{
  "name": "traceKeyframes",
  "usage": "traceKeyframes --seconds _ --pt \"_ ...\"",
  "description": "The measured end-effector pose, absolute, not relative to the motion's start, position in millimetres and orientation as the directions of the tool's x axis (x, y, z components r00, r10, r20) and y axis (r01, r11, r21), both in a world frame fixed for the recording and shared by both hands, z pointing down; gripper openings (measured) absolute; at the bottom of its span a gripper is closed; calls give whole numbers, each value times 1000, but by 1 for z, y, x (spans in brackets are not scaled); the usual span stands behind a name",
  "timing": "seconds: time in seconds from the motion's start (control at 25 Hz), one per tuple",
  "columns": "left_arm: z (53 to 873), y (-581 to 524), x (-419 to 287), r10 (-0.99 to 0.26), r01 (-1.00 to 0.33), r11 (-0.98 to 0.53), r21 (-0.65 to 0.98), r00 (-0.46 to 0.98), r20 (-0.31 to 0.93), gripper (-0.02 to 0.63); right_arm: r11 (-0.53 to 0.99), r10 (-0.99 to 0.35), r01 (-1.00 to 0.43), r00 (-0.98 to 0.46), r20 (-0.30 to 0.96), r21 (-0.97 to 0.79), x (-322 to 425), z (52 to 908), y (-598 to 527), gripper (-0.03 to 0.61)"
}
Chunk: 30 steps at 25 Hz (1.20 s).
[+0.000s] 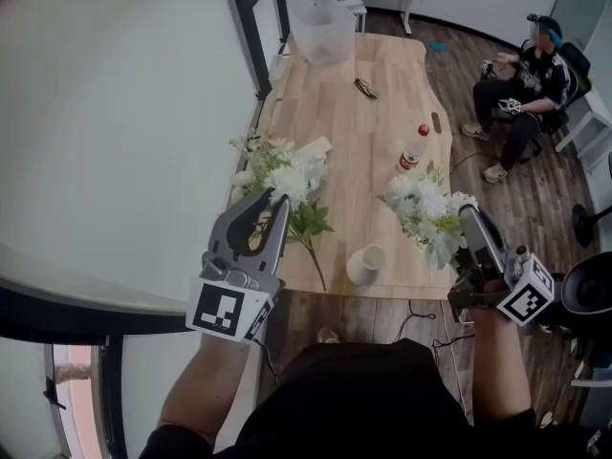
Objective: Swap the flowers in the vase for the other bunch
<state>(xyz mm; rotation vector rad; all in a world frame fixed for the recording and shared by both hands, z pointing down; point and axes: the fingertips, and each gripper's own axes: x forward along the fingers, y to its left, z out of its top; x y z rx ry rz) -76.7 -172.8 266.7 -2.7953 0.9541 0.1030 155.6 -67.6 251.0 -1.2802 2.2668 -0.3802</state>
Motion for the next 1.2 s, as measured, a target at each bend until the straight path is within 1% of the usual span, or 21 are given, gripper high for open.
traceKeyframes --seconds 0.36,0.76,0.88,1.2 --pt "295 -194 -122 -659 -668 -738 -97 744 -111 63 598 -800 -654 -519 -300 -463 104 255 -104 72" --pt "322 -195 -161 -716 -720 -691 -56 693 -76 61 654 -754 -601 -567 -331 -460 65 250 -124 72" --pt "327 -196 -166 -734 -737 -674 -51 676 -72 61 664 -745 -580 -563 -357 -472 60 246 -126 72" --pt "326 -185 -165 -737 -740 -670 -50 672 -72 61 697 -711 -526 -594 -376 -487 46 244 -119 72"
